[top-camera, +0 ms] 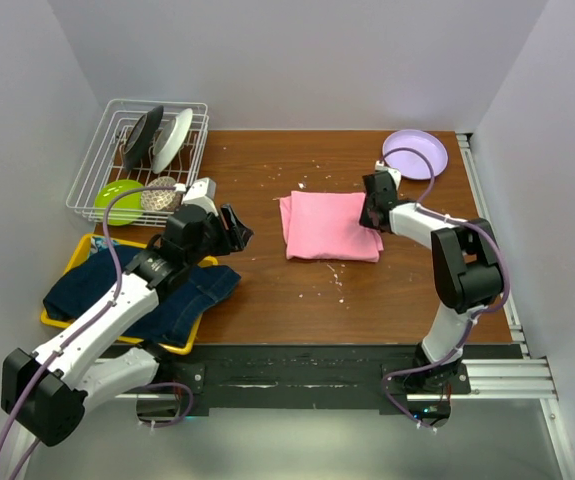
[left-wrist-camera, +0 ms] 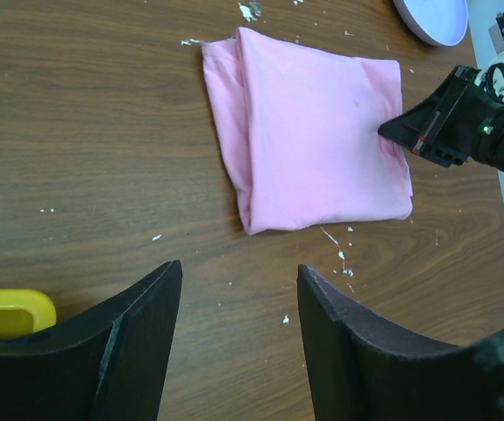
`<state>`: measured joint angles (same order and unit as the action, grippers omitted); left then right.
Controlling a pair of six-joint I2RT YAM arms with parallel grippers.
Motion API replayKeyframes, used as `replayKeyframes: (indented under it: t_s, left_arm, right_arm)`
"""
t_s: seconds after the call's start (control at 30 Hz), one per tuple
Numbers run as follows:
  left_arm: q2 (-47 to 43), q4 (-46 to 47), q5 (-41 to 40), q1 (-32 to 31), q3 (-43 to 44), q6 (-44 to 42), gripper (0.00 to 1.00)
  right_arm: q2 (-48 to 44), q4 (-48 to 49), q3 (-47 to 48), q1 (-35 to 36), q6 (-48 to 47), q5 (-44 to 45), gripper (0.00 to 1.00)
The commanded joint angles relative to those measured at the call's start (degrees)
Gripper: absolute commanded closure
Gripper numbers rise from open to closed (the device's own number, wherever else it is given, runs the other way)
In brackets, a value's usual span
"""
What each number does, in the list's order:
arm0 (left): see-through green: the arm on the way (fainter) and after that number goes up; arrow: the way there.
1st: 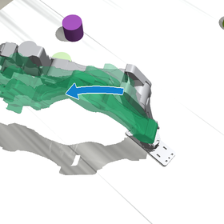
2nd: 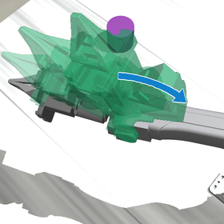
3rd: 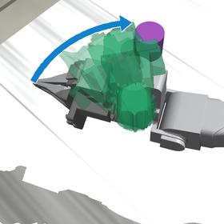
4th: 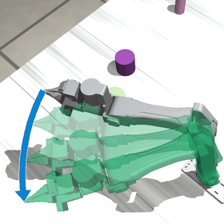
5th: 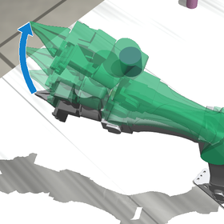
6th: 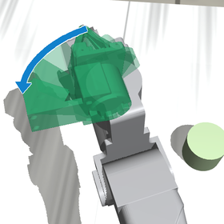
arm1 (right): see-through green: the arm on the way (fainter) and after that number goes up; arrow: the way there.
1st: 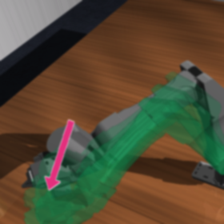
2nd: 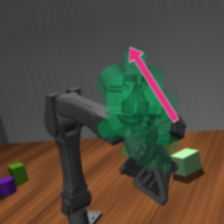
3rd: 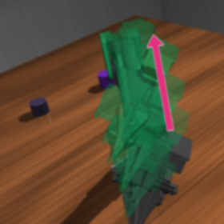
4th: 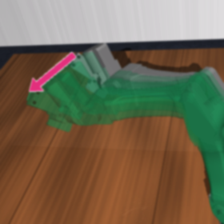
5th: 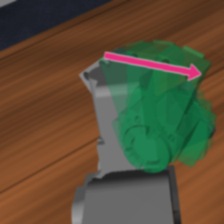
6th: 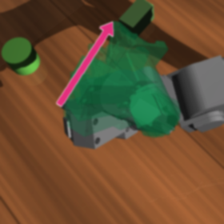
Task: Fold and stack the mixed laundry pile
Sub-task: Move the T-shirt to the corner of the board.
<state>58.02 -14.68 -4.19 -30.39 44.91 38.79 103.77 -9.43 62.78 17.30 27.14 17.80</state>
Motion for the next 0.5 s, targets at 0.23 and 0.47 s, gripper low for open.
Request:
replayKeyframes:
  t_s: [0.23, 0.47]
  left_arm:
    - [-1.33, 2.02, 3.57, 0.51, 0.10, -4.77, 0.40]
    - [-4.23, 2.28, 3.40, 0.77, -0.78, -6.44, 0.40]
  right_arm:
    - [-0.32, 2.31, 3.92, -12.53, -16.49, 4.61, 1.00]
    - [2.23, 5.56, 7.17, -16.68, -24.31, 9.08, 1.00]
